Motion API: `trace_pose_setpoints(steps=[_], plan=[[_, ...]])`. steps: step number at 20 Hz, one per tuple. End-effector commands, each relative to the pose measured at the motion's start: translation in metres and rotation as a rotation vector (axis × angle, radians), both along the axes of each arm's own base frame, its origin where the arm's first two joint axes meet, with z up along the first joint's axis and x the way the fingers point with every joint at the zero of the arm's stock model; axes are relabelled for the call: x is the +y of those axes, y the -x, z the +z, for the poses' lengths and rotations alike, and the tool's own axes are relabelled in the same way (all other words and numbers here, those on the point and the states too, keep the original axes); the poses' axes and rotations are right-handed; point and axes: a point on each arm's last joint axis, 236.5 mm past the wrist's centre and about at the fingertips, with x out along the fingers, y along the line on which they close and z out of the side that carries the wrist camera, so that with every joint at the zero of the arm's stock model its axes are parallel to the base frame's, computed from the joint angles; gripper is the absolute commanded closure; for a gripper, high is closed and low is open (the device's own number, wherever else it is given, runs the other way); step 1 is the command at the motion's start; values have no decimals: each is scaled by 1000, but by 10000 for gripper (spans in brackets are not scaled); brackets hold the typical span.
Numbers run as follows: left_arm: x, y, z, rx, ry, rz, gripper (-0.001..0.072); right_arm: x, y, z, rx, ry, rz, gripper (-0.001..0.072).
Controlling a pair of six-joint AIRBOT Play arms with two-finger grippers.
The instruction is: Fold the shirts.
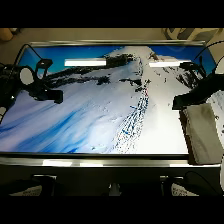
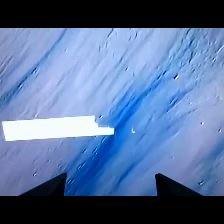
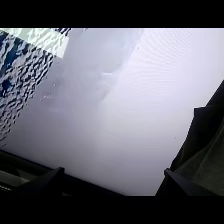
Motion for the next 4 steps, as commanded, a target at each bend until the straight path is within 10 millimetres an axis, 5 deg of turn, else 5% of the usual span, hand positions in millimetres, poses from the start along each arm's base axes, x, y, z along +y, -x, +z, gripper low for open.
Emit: trace_pose_setpoints(steps=[1,4], plan=[[0,0,-1,0,-1,-1,53,1,1,0,3,-1,2,25],[0,-1,-1,1,-1,-1,52,0,1,-1,3,0,2,25]])
